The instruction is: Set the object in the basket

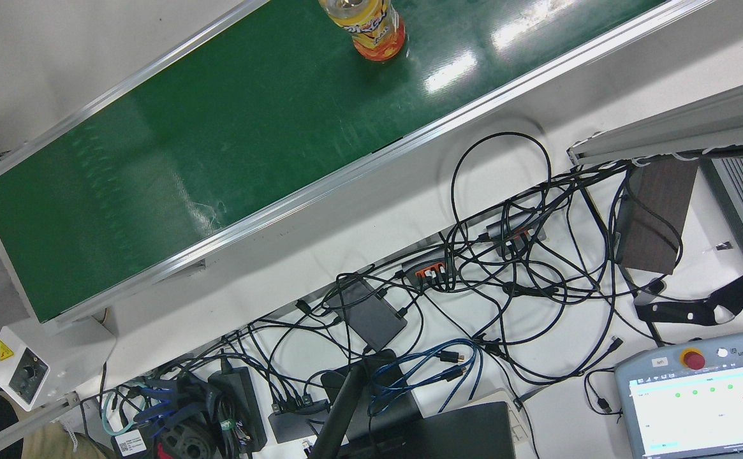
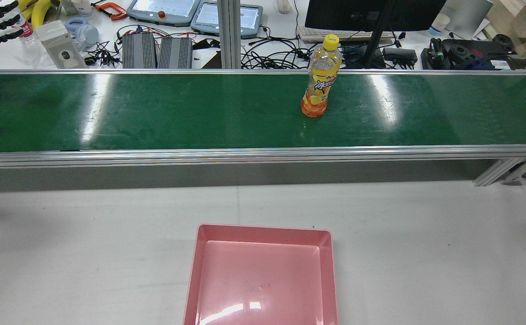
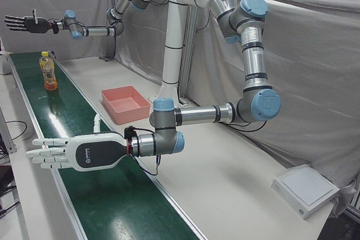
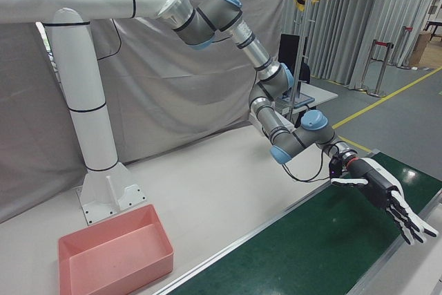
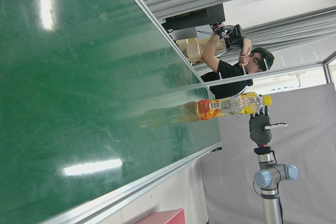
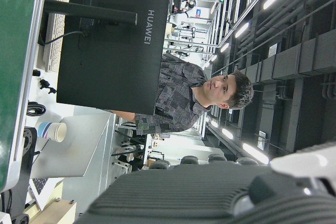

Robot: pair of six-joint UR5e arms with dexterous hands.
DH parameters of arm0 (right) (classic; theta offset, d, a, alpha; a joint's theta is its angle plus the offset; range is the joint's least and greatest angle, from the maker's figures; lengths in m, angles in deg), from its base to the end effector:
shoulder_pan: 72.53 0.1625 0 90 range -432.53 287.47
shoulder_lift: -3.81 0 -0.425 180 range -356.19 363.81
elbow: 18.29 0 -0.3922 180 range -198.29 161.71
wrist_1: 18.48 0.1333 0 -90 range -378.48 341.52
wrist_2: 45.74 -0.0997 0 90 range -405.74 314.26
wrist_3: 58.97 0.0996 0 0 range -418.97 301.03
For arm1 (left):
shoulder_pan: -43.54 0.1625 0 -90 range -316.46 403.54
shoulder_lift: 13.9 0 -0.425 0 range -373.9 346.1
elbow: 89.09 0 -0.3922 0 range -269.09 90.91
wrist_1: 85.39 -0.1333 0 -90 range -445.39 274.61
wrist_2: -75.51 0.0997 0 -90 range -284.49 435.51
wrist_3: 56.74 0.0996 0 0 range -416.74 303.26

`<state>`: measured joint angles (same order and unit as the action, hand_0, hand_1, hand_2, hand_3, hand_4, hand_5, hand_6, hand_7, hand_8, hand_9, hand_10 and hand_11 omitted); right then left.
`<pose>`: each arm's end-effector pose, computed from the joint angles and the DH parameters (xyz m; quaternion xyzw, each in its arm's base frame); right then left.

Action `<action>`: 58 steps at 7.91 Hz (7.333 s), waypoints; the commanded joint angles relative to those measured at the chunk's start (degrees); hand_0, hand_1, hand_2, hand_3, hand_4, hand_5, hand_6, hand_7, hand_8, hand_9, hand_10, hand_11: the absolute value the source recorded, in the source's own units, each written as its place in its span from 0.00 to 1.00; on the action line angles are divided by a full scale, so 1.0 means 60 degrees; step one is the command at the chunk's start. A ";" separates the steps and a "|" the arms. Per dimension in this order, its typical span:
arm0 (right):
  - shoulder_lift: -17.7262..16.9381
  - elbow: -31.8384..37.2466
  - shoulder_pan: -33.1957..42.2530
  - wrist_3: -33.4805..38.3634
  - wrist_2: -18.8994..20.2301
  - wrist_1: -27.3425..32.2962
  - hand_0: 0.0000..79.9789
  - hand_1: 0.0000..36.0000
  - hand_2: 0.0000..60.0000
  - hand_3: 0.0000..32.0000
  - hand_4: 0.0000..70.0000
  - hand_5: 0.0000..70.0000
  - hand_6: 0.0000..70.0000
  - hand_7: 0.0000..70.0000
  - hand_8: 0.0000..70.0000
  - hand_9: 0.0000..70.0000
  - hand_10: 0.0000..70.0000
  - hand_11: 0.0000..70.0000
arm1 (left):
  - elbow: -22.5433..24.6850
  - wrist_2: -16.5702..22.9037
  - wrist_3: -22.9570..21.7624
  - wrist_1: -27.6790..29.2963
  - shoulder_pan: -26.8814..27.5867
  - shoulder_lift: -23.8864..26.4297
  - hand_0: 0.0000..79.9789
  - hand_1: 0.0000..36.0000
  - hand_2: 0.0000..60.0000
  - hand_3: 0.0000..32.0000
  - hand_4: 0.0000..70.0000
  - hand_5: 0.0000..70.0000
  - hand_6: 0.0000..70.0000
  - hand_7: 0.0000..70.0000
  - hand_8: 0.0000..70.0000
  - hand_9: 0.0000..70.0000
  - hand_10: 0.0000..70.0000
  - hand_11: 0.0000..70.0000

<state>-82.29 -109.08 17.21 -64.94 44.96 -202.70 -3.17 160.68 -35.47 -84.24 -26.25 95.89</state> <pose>0.1297 -0.5208 0.6533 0.0311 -0.7093 0.7029 0.0426 0.0900 -0.6546 0.5228 0.0325 0.8021 -0.5687 0.1792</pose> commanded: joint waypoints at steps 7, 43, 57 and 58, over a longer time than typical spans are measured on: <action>-0.0006 0.0000 0.0000 0.0000 0.0000 0.0000 0.00 0.00 0.00 0.00 0.00 0.00 0.00 0.00 0.00 0.00 0.00 0.00 | -0.0008 0.0000 -0.0014 0.0131 0.0001 0.0013 0.57 0.07 0.00 0.00 0.21 0.11 0.00 0.00 0.08 0.14 0.11 0.17; 0.0008 -0.0015 0.0015 0.0015 0.0000 0.0000 0.00 0.00 0.00 0.00 0.00 0.00 0.00 0.00 0.00 0.00 0.00 0.00 | 0.3288 -0.0059 0.1522 -0.2593 0.7542 0.3441 0.61 0.35 0.92 0.00 1.00 1.00 0.96 1.00 0.93 1.00 1.00 1.00; -0.0006 -0.0015 0.0015 0.0015 0.0000 0.0000 0.00 0.00 0.00 0.00 0.00 0.00 0.00 0.00 0.00 0.00 0.00 0.00 | 0.3785 0.0014 0.1743 -0.0572 0.7867 0.1756 0.60 0.05 0.00 0.00 0.17 0.07 0.00 0.01 0.10 0.12 0.05 0.08; 0.0008 -0.0015 0.0015 0.0015 0.0000 0.0000 0.00 0.00 0.00 0.00 0.00 0.00 0.00 0.00 0.00 0.00 0.00 0.00 | 0.3829 0.0014 0.1729 -0.0586 0.7867 0.1756 0.60 0.04 0.00 0.00 0.17 0.08 0.00 0.00 0.10 0.12 0.05 0.08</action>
<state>-82.29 -109.17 17.30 -64.85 44.96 -202.70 19.27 160.74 -25.01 -87.67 20.96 106.43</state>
